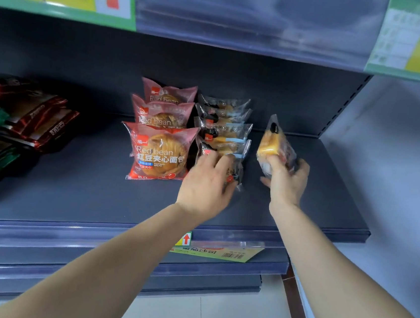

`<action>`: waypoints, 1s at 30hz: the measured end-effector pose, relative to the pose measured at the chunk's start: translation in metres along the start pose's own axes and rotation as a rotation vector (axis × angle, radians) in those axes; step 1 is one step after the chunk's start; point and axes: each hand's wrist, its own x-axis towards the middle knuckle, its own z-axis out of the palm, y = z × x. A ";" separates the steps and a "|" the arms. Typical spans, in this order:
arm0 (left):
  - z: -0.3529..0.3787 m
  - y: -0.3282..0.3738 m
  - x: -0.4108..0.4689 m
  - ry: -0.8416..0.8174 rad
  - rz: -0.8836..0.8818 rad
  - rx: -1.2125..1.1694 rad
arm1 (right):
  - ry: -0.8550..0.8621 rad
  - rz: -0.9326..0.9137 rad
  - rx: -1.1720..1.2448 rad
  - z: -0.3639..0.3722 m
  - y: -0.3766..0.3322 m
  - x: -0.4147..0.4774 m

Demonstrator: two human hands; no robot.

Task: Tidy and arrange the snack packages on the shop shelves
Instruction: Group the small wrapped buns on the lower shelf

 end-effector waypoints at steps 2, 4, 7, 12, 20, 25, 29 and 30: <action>-0.007 0.014 0.004 -0.115 -0.145 -0.328 | -0.059 0.072 0.038 0.003 0.000 -0.009; -0.011 0.023 0.010 -0.136 -0.205 -0.529 | -0.188 0.116 -0.019 0.003 0.001 -0.021; -0.016 0.026 0.013 -0.075 -0.246 -0.602 | -0.408 0.087 -0.082 0.000 -0.005 -0.034; -0.028 0.013 0.004 -0.101 -0.337 -0.705 | -0.255 -0.070 -0.284 -0.007 -0.004 -0.032; -0.021 -0.020 -0.016 -0.113 -0.397 -0.438 | -0.665 -0.072 -0.565 -0.008 0.012 -0.039; -0.014 -0.017 -0.030 -0.115 -0.486 -0.253 | -0.511 -0.138 -0.574 -0.005 0.017 -0.038; -0.010 -0.015 -0.026 -0.227 -0.472 -0.229 | -0.458 -0.203 -0.628 -0.002 0.020 -0.037; -0.009 -0.014 -0.024 -0.213 -0.482 -0.231 | -0.464 -0.218 -0.631 -0.001 0.020 -0.037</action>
